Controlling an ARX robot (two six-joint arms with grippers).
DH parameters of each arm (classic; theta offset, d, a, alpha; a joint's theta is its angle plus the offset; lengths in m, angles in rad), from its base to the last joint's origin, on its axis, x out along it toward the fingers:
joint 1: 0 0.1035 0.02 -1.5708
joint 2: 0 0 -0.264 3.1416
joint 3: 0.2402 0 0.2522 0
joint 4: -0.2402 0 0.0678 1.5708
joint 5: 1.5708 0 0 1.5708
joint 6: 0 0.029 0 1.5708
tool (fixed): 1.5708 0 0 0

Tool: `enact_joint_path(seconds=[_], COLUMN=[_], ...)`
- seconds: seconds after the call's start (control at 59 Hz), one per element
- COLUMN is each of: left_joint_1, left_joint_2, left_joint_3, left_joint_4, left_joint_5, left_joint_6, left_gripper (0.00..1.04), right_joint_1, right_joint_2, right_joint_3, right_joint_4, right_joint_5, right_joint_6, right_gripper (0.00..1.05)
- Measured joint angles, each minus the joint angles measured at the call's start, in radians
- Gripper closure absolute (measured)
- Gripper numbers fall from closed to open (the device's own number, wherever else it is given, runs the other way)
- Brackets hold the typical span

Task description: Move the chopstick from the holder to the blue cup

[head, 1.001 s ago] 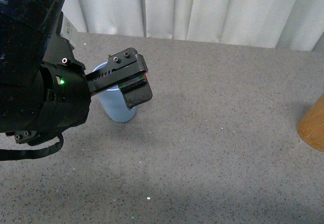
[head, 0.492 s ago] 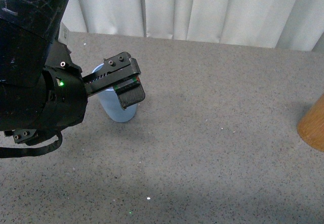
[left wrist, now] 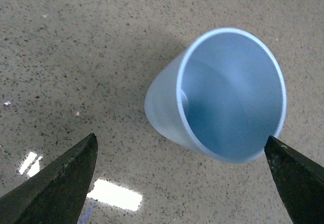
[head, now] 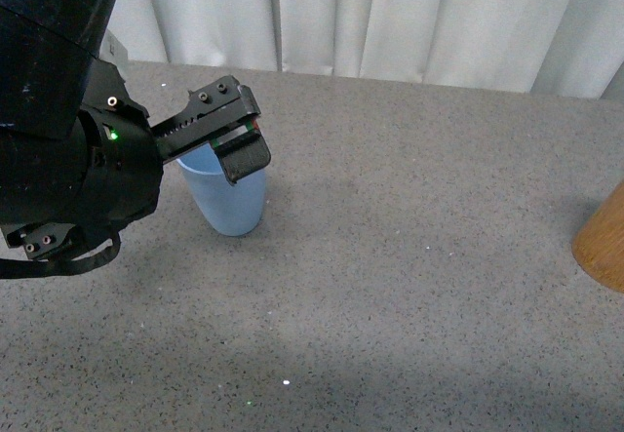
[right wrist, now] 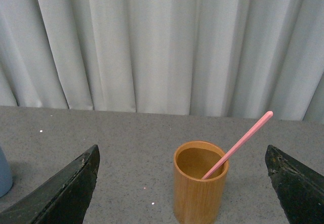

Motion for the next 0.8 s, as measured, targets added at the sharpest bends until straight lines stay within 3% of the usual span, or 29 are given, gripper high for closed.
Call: enact_joint_path(seconds=[0.373,0.797], left_joint_1=[0.043,0.034], left_joint_2=[0.062,0.084], left_joint_3=[0.029,0.024], left_joint_4=[0.018,0.068], left_joint_5=[-0.032,-0.012], left_joint_6=[-0.018,-0.008], left_gripper=[0.07,0.84], right_joint_1=[0.0,0.0], right_joint_2=[0.0,0.0], right_joint_3=[0.0,0.0], right_joint_4=[0.0,0.0], right_joint_5=[0.0,0.0], right_joint_6=[0.0,0.0], right_gripper=[0.1,0.1])
